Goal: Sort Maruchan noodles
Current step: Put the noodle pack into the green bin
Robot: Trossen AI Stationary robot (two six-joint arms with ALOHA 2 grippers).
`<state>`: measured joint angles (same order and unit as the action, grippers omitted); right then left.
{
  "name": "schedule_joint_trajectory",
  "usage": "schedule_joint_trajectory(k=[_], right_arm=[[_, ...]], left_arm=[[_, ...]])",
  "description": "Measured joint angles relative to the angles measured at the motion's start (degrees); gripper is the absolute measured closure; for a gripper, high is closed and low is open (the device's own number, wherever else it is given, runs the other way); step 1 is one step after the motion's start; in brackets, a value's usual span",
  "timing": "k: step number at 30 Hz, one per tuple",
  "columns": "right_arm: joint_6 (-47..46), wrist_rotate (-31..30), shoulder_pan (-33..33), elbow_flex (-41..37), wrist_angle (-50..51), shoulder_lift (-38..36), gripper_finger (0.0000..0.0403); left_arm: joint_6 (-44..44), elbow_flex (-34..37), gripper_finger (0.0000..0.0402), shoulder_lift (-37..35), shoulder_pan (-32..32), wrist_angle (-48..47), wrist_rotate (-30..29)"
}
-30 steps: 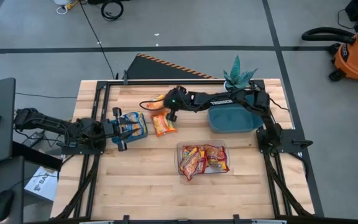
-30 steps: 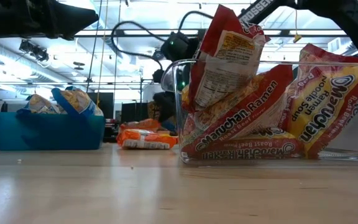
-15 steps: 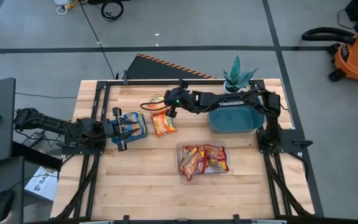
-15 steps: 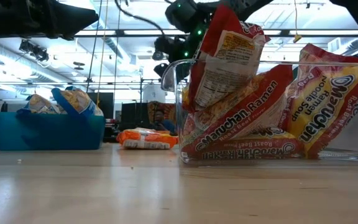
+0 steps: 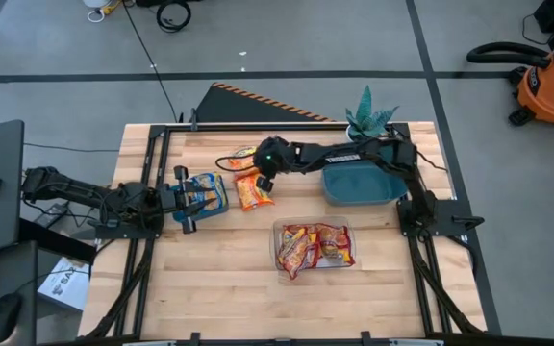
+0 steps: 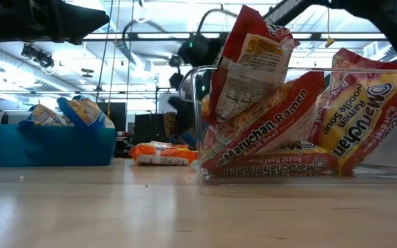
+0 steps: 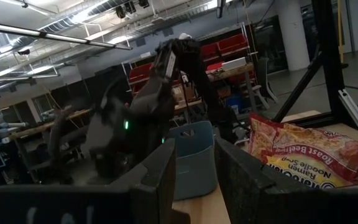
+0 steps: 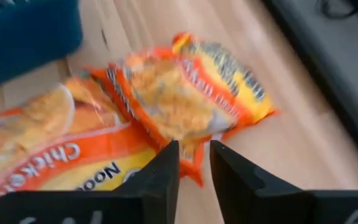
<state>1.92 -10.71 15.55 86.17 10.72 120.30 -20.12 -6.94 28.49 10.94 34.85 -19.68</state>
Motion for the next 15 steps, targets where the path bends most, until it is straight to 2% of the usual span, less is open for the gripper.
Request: schedule_joint_trajectory(k=[5,8,15], right_arm=[[-3.70,4.56,2.02,-0.02,-0.71,3.11,0.0284],[-4.97,4.24,2.64,-0.02,-0.94,4.12,0.0282],[-4.79,4.36,3.02,-0.02,-0.82,4.32,0.0316]], left_arm=[[0.00,0.00,0.0285,0.00,0.00,0.02,0.01],[0.00,0.00,0.0285,-0.01,0.00,0.01,0.01],[0.00,0.00,0.0285,-0.01,0.00,0.02,0.00]])
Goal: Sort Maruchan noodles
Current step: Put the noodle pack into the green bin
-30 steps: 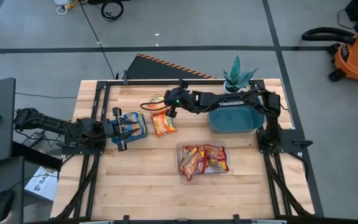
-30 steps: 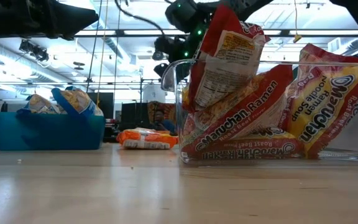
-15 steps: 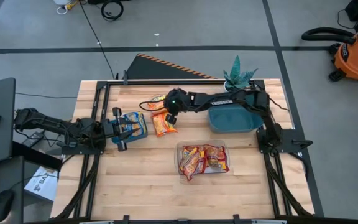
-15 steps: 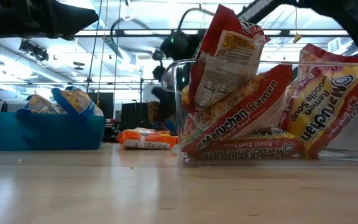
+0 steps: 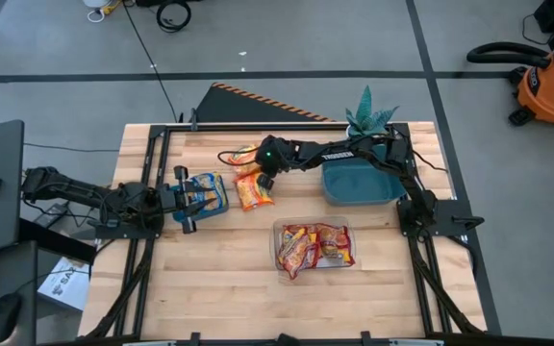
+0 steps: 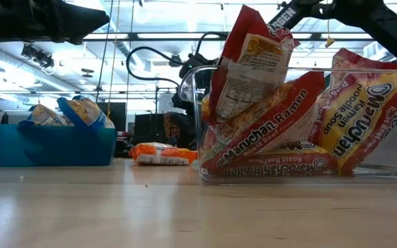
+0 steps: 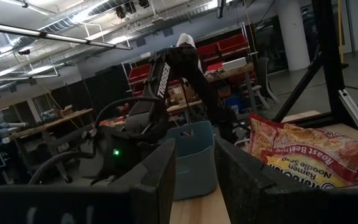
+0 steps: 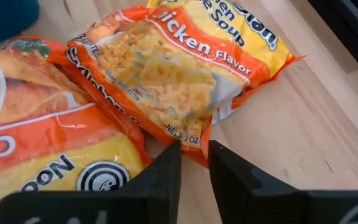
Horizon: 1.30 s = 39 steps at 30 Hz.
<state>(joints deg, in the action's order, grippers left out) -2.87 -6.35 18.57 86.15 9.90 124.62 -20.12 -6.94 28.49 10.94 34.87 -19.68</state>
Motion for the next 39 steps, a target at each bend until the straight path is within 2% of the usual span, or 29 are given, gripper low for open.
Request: schedule_joint_trajectory(k=[4,8,16,21,26,30,39], right_arm=[[1.42,-0.42,0.00,0.00,0.49,0.00,0.0342],[2.16,-0.58,0.00,0.01,1.12,-0.49,0.0345],[3.48,-1.64,0.51,2.02,7.72,-0.55,0.0322],[7.90,-2.03,0.27,1.99,8.73,-0.52,0.0302],[13.17,-6.38,-1.33,1.99,6.53,-0.52,0.0278],[16.79,-7.54,-2.18,1.97,4.02,-0.11,0.0263],[15.35,-9.09,-2.38,1.97,1.68,-0.09,0.0261]], left_arm=[[0.00,0.00,0.0285,0.01,0.00,0.00,0.00],[0.00,0.00,0.0285,0.00,0.00,0.00,0.00],[0.00,0.00,0.0285,-0.02,0.00,0.00,0.01],[0.00,0.00,0.0285,0.01,0.00,-0.01,0.01],[0.00,0.00,0.0285,0.00,0.00,0.00,0.02],[0.00,0.00,0.0285,-0.01,0.00,0.00,0.02],[0.00,0.00,0.0285,0.01,0.00,0.00,0.00]])
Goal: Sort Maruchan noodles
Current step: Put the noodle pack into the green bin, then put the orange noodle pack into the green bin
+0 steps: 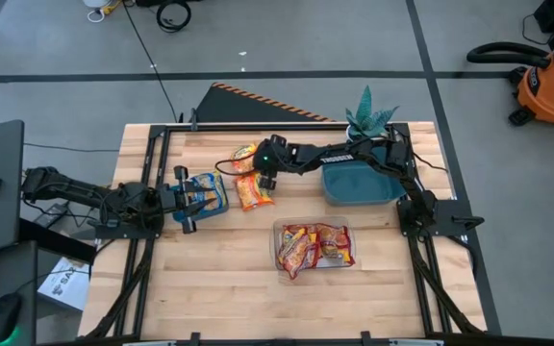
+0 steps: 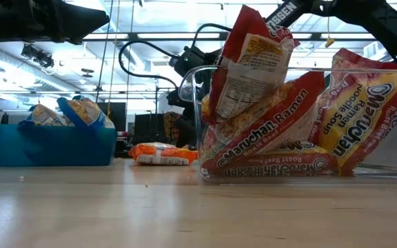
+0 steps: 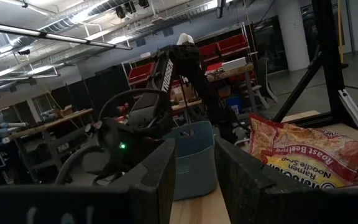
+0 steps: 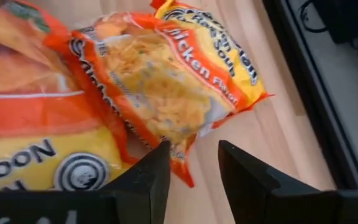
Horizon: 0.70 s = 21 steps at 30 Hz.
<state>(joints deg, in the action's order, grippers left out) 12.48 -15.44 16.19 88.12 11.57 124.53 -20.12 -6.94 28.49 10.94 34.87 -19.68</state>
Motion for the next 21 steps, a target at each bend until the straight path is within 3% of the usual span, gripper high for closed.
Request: schedule_joint_trajectory(k=[13,16,21], right_arm=[[-6.53,3.76,-0.25,0.00,1.40,0.04,0.0263],[-6.55,7.87,-0.22,0.00,1.63,0.04,0.0267],[-7.16,6.35,-0.22,2.22,5.40,0.04,0.0270]], left_arm=[[0.00,0.00,0.0285,-0.02,0.00,0.00,0.02],[0.00,0.00,0.0285,0.00,0.00,0.00,0.00],[0.00,0.00,0.0285,0.00,0.00,0.00,0.01]])
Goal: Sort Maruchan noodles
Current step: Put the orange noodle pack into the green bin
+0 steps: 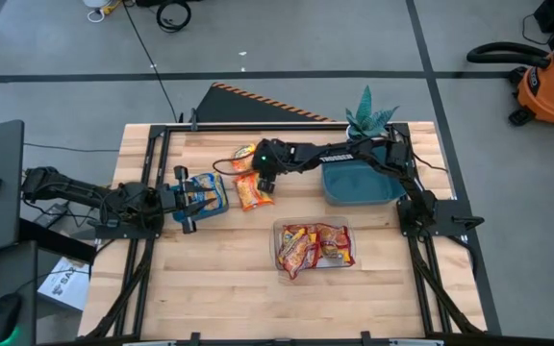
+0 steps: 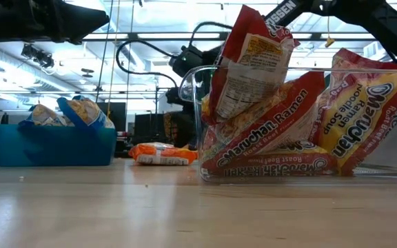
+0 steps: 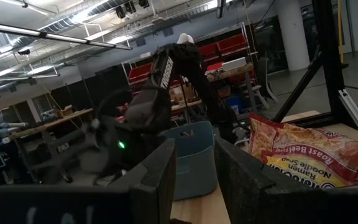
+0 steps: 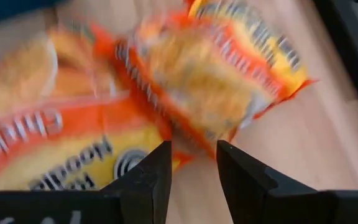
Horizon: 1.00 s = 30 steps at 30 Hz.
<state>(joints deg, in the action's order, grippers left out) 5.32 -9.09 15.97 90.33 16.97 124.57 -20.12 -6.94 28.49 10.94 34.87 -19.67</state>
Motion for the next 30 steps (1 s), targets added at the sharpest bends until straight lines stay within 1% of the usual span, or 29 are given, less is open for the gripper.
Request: schedule_joint_trajectory(k=[6,9,12,14,17,21,26,30], right_arm=[[-1.15,1.89,-1.35,6.19,7.28,0.00,0.0270],[-0.71,4.17,-2.91,7.23,7.62,0.00,0.0270],[1.21,7.00,-4.27,7.26,11.76,0.00,0.0268],[2.36,6.92,-5.24,7.25,15.34,0.00,0.0267],[2.76,4.96,-6.89,7.23,20.69,-0.11,0.0266],[2.80,4.40,-8.94,7.23,25.39,-0.28,0.0266],[2.03,4.27,-10.61,7.23,28.88,-0.28,0.0266],[0.36,4.89,-10.63,7.23,30.47,-0.31,0.0266]], left_arm=[[0.00,0.00,0.0285,-0.01,0.00,0.00,-0.01],[0.00,0.00,0.0285,0.00,0.00,0.00,0.00],[0.00,0.00,0.0285,-0.02,0.00,0.00,0.00],[0.00,0.00,0.0285,-0.01,0.00,0.00,-0.01],[0.00,0.00,0.0285,-0.02,0.00,0.00,0.00],[0.00,0.00,0.0285,-0.02,0.00,0.00,0.01],[0.00,0.00,0.0285,-0.02,0.00,0.00,-0.01],[0.00,0.00,0.0285,-0.01,0.00,0.00,0.01]])
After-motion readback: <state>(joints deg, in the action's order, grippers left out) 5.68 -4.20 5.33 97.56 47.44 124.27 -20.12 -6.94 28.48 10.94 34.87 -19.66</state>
